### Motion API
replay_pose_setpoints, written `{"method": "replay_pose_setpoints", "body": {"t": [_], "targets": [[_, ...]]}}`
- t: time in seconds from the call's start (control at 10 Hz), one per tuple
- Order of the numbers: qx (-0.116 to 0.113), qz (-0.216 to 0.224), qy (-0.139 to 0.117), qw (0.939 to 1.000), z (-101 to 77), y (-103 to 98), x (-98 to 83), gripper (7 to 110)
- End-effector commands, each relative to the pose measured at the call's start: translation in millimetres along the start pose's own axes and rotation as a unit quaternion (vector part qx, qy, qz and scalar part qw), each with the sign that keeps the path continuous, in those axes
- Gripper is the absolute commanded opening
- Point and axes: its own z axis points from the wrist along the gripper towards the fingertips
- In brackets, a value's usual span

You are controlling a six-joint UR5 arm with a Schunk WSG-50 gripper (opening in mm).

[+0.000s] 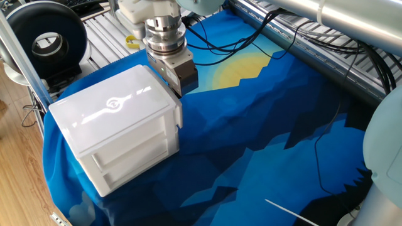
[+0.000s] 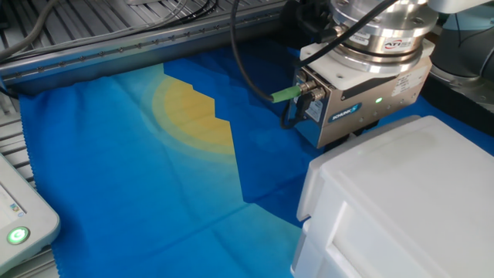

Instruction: Grasp the handle and open the drawer

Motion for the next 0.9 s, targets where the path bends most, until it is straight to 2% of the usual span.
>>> {"method": "replay_pose_setpoints", "body": {"t": [0.0,0.8], "targets": [[0.0,0.0,-0.006,1.0,0.0,-1.3,-0.6,7],[-0.001,-0.002,-0.009,1.0,0.4,-2.9,0.5,7]]}}
